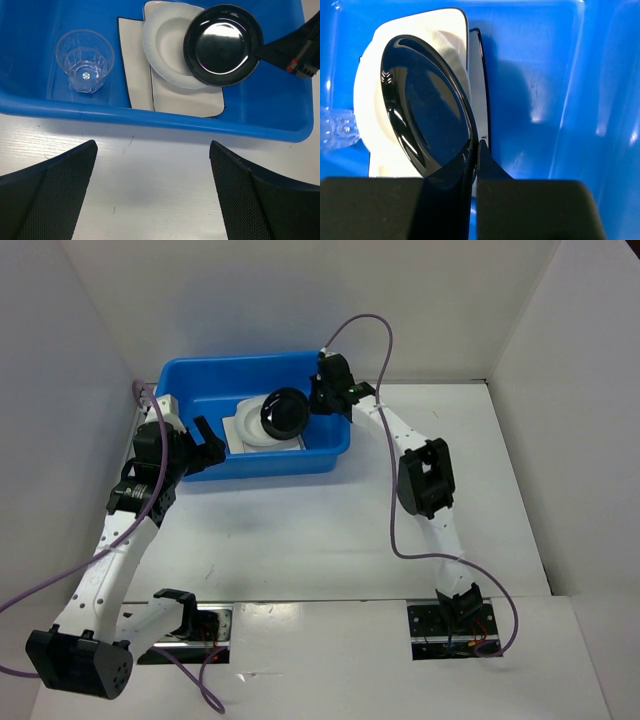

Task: Place the mixed dishes into the plastic bin

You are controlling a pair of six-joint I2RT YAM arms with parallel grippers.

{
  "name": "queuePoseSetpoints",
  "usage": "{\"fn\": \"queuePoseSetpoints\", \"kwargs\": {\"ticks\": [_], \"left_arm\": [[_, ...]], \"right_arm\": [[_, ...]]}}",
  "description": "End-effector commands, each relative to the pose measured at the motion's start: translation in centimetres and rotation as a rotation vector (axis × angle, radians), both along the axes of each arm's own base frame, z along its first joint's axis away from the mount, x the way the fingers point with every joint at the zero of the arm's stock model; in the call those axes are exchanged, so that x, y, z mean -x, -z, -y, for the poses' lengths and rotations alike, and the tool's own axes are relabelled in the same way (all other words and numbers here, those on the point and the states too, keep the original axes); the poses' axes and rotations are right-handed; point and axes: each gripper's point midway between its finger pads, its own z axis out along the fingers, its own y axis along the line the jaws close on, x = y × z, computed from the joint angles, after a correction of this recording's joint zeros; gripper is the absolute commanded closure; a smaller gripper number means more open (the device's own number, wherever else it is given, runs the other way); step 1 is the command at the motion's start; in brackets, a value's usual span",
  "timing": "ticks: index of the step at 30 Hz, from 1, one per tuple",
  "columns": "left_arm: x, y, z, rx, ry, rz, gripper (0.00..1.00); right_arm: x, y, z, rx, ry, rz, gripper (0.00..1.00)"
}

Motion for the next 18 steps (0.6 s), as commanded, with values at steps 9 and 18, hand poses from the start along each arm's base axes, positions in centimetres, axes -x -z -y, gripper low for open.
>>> {"fn": "queuePoseSetpoints", "kwargs": {"ticks": [9, 18], "left_arm": [[-0.1, -1.0, 0.1, 0.016, 0.004, 0.042, 0.00], [-0.1, -1.0, 0.1, 0.016, 0.004, 0.042, 0.00]], "right_arm": [[-1.2, 3.5, -3.5, -0.006, -0.060, -0.077, 1.00], [-1.7, 1.4, -4.7, -0.027, -0.083, -0.035, 0.77]]}}
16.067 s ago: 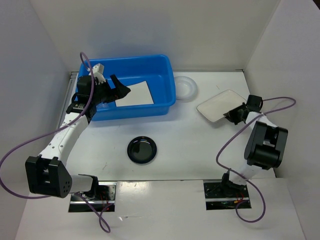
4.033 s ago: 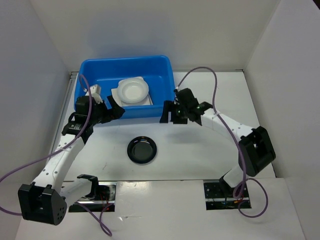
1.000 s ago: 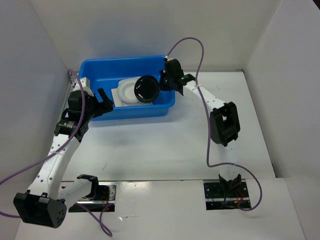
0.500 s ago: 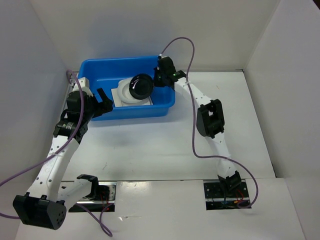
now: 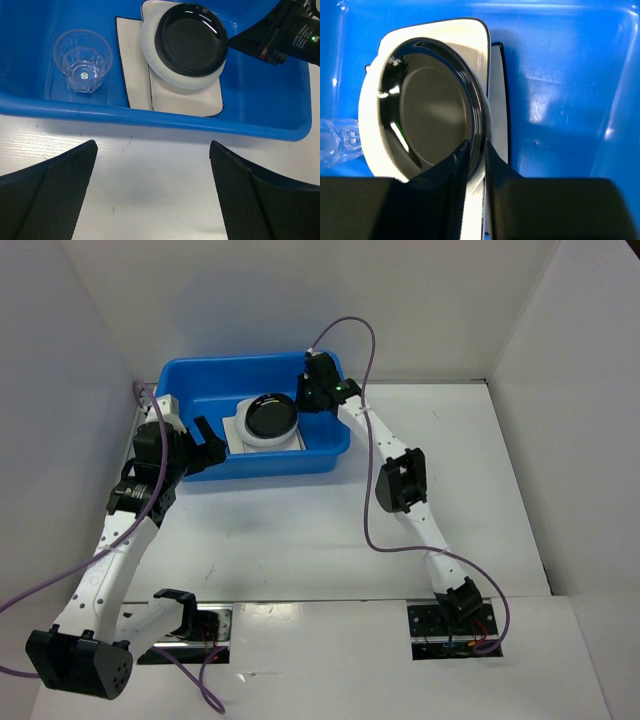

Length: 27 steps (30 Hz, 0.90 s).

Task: Place the mixed dishes into the plastic bin

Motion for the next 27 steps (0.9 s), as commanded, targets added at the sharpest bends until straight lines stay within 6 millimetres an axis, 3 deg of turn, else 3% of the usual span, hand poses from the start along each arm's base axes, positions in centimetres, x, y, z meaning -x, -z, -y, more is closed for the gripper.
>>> {"fn": "queuePoseSetpoints", "kwargs": {"ticks": [1, 5, 7, 8, 11, 13, 14, 17, 21, 22, 23, 24, 25, 26, 27], "left_arm": [[0.0, -0.5, -0.1, 0.011, -0.004, 0.031, 0.00], [-0.1, -0.7, -0.1, 0.012, -0.004, 0.040, 0.00], [-0.1, -0.7, -0.1, 0.012, -0.004, 0.040, 0.00], [0.0, -1.0, -0.1, 0.013, -0.004, 0.049, 0.00], [0.0, -1.0, 0.1, 0.018, 0.007, 0.049, 0.00], [0.2, -1.3, 0.2, 0.013, 0.020, 0.059, 0.00], [0.4, -1.6, 0.2, 0.014, 0.020, 0.070, 0.00], [0.9, -2.7, -0.5, 0.016, -0.020, 0.106, 0.00], [1.9, -4.5, -1.6, 0.012, -0.081, 0.177, 0.00], [2.1, -4.9, -1.9, 0.009, -0.094, 0.190, 0.00], [2.5, -5.5, -2.2, 0.008, -0.109, 0.210, 0.00], [2.5, -5.0, -2.6, -0.001, -0.129, 0.203, 0.00], [2.7, -5.3, -2.6, 0.001, -0.129, 0.213, 0.00], [2.7, -4.9, -2.6, -0.001, -0.129, 0.204, 0.00], [2.7, -4.5, -2.6, 0.006, -0.132, 0.195, 0.00]], "right_arm": [[0.8, -1.3, -0.5, 0.008, -0.027, 0.006, 0.75], [1.0, -1.9, -0.5, 0.008, -0.041, 0.011, 0.62], [1.1, -4.4, -0.4, -0.011, -0.041, 0.046, 0.48], [1.0, -5.2, 0.0, 0.003, -0.030, 0.064, 0.48], [1.4, -10.3, 1.1, 0.001, -0.010, 0.147, 0.32], [2.6, -14.3, 2.5, 0.018, 0.001, 0.194, 0.23], [3.1, -15.3, 3.0, 0.023, 0.010, 0.197, 0.20], [5.6, -19.1, 5.3, 0.059, 0.027, 0.211, 0.18], [9.4, -20.3, 7.0, 0.120, 0.018, 0.153, 0.18], [9.5, -17.8, 7.7, 0.178, 0.040, 0.102, 0.18], [11.4, -21.3, 8.5, 0.148, 0.045, 0.159, 0.18], [12.0, -22.0, 9.1, 0.140, 0.060, 0.186, 0.14], [12.1, -18.9, 9.4, 0.159, 0.066, 0.169, 0.12], [14.6, -23.1, 11.1, 0.097, 0.093, 0.246, 0.11], [15.8, -23.2, 11.7, 0.077, 0.107, 0.237, 0.11]]}}
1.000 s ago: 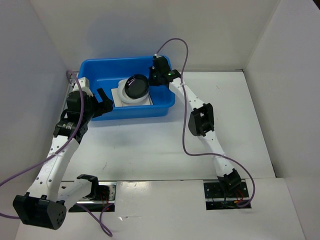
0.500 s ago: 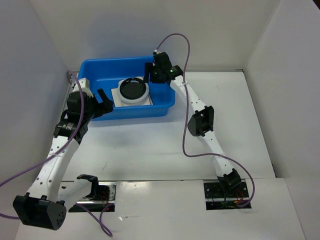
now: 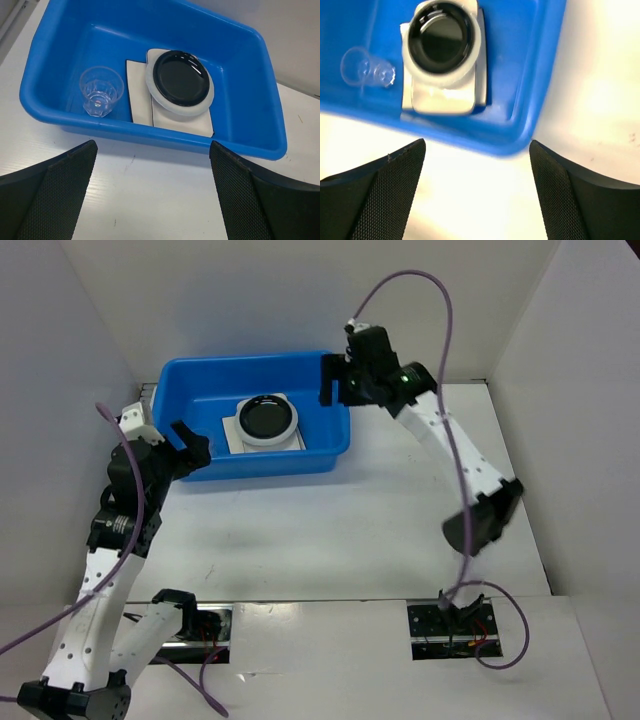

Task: Place the mixed dishes into the plastic bin

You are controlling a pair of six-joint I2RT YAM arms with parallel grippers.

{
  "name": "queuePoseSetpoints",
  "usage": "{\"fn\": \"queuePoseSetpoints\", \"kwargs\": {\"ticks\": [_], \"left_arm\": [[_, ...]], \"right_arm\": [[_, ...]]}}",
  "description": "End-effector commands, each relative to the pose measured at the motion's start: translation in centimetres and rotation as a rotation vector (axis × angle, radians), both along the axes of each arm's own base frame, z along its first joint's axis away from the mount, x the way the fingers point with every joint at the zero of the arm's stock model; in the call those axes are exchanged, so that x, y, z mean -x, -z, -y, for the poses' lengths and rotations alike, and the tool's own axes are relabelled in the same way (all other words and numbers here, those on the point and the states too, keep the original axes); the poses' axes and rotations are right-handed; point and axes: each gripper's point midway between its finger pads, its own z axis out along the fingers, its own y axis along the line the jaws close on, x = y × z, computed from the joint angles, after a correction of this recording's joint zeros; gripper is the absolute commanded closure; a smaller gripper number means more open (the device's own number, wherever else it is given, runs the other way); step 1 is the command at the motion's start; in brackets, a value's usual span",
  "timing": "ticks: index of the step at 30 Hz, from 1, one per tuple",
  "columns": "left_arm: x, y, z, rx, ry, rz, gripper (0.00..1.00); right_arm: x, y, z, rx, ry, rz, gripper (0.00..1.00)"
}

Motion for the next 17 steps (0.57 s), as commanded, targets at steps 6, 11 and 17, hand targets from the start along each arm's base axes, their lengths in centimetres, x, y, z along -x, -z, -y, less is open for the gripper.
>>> {"fn": "queuePoseSetpoints", "kwargs": {"ticks": [6, 11, 17], "left_arm": [[-0.2, 2.3, -0.3, 0.050, -0.042, -0.018, 0.00], [0.2, 2.9, -0.9, 0.043, -0.069, -0.036, 0.00], [0.5, 4.2, -0.8, 0.038, -0.060, -0.093, 0.00]], "right_arm": [[11.6, 0.0, 8.8, -0.124, 0.147, 0.099, 0.06], [18.0, 1.3, 11.9, -0.374, 0.220, 0.166, 0.00], [22.7, 1.3, 17.2, -0.574, 0.385, 0.312, 0.00]]}}
